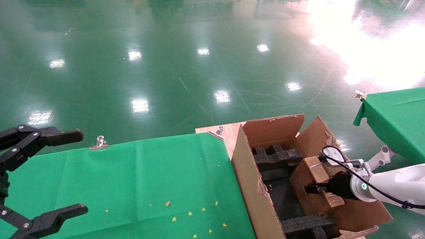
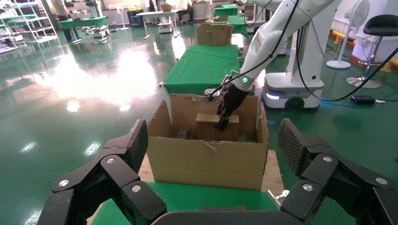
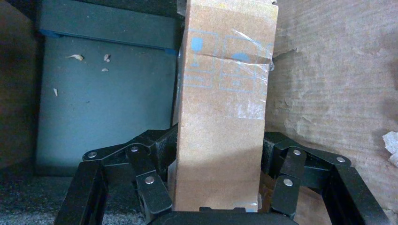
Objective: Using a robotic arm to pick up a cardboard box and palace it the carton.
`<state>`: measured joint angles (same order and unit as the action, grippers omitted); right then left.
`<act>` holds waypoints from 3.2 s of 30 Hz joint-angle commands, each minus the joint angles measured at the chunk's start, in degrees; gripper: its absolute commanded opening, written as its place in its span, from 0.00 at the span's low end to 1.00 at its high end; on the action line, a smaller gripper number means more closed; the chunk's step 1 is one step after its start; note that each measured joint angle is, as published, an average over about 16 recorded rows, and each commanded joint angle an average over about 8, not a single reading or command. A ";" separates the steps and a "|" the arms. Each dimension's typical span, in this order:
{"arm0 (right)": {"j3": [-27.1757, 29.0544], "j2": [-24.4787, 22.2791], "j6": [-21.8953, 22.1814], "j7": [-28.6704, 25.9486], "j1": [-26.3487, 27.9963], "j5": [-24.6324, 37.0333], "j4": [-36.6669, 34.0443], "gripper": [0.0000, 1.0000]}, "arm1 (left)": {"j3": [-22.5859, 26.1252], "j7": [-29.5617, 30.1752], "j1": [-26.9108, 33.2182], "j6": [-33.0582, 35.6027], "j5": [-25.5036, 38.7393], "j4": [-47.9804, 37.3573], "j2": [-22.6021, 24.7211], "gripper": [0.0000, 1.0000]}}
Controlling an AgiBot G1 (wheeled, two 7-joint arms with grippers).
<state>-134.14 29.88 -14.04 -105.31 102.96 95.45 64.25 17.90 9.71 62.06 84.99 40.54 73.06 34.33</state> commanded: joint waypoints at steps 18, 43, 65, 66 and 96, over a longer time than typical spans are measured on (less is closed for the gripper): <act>0.05 -0.71 -0.01 0.10 1.01 0.76 0.89 1.00 | 0.02 -0.02 0.01 0.00 -0.02 -0.03 -0.01 1.00; 3.71 -8.56 15.68 6.93 10.72 9.21 13.68 1.00 | 0.07 -0.04 0.03 -0.02 -0.05 -0.04 -0.02 1.00; -7.58 -12.33 54.68 -10.07 12.06 35.42 13.76 1.00 | 0.09 -0.06 0.02 -0.05 -0.09 -0.05 -0.04 1.00; -7.33 -12.24 54.17 -9.82 11.95 34.96 13.76 1.00 | 0.09 -0.06 0.02 -0.05 -0.09 -0.05 -0.04 1.00; 44.94 -4.94 1.45 33.71 -10.29 -2.27 11.93 1.00 | 0.15 -0.10 0.05 -0.05 -0.12 -0.08 -0.05 1.00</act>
<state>-89.10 24.96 -12.69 -71.51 92.62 93.11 76.18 18.05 9.62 62.11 84.95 40.41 72.99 34.28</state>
